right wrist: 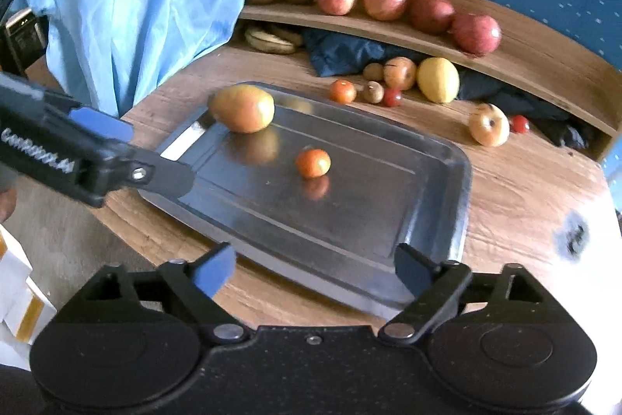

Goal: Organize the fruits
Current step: 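Carry the pear and orange onto the tray and open both tools, then reach the left tool to another orange while the right tool reaches a cherry tomato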

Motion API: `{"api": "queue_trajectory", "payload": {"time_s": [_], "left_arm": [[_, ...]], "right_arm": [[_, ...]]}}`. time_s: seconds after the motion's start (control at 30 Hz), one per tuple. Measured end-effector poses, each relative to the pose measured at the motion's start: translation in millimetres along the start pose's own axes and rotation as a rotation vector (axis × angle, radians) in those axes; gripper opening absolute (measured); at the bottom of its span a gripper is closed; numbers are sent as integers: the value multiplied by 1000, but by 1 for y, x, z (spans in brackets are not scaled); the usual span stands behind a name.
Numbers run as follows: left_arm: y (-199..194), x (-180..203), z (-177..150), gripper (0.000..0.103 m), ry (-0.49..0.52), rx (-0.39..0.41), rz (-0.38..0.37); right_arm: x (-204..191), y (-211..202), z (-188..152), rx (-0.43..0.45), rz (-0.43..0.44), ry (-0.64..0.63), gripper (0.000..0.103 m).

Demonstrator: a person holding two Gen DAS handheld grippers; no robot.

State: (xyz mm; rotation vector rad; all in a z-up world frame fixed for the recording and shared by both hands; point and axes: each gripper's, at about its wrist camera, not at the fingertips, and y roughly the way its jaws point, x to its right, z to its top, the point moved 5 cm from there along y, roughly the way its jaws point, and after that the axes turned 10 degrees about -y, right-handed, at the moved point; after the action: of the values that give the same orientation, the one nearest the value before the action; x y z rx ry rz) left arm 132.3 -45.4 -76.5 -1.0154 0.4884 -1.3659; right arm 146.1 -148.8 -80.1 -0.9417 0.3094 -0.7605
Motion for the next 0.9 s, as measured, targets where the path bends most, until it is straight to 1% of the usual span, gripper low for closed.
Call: {"api": "queue_trajectory", "payload": {"time_s": [0.13,0.23,0.33,0.43,0.5,0.57,0.67,0.73,0.83,0.9], "left_arm": [[-7,2,-12,103,26,-6,7],[-11,-1,-25,103,48,-39,33],[-11,-5,-38,103,84,-75,76],[-10,-8,-51,103,128,-116,143],[-10,-10,-56,103,141,-133,179],[-10,-12,-57,103,137,-143,203],[-9,-17,-52,103,122,-153,224],[-6,-17,-48,103,130,-150,235],[0,-19,-36,103,153,-143,252],[4,-20,-27,103,160,-138,248]], "right_arm": [[5,-12,-11,-1,-3,43,101],[9,-18,-21,-36,-11,80,102],[12,-18,-35,-90,-9,101,102],[19,-15,-47,-143,-23,120,102],[22,-14,-50,-149,-24,133,102],[27,-12,-52,-159,-19,167,102],[29,-7,-50,-166,-21,178,102],[31,-4,-46,-166,-18,188,102],[35,2,-40,-170,-19,193,102],[38,4,-35,-169,-22,191,102]]}}
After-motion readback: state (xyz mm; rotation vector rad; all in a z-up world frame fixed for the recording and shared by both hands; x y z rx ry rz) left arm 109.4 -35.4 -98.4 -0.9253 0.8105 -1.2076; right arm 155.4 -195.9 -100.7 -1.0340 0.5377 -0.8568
